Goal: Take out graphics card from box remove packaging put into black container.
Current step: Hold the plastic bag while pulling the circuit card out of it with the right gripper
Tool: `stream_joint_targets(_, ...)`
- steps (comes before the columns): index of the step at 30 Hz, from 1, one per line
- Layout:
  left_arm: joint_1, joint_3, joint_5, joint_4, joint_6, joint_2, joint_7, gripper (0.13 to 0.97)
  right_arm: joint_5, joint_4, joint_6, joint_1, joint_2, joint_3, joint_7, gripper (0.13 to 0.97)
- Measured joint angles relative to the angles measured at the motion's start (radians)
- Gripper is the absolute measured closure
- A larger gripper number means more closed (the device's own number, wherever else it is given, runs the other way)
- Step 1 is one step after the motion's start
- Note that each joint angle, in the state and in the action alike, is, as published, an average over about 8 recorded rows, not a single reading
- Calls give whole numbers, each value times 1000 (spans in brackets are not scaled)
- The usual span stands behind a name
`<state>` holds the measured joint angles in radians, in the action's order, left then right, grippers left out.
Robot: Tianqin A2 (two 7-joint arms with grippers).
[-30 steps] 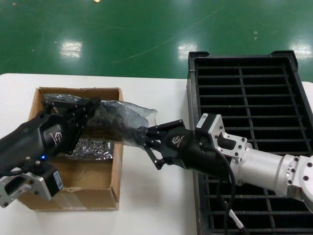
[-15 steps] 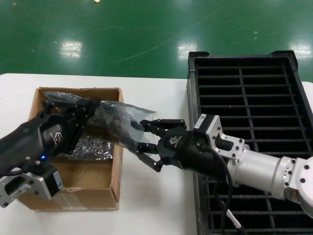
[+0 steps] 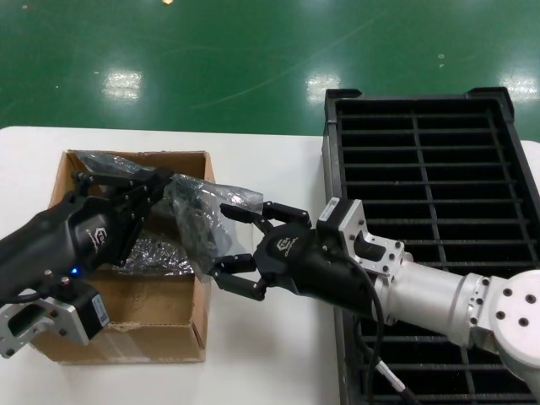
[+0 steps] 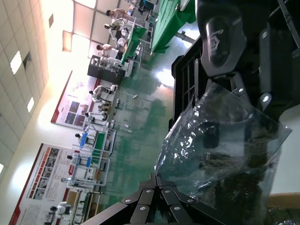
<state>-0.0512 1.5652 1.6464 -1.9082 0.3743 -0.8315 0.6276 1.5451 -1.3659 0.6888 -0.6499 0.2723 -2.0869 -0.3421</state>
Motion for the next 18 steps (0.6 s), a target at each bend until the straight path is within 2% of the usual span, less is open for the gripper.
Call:
stream_joint_targets(9, 0, 0, 0, 0, 0, 0, 0, 957, 1, 34, -22, -12, -27, 9, -54, 617)
stream_joint_targets(18, 0, 0, 0, 0, 0, 0, 0, 957, 8, 40, -27, -10, -33, 14, -74, 700)
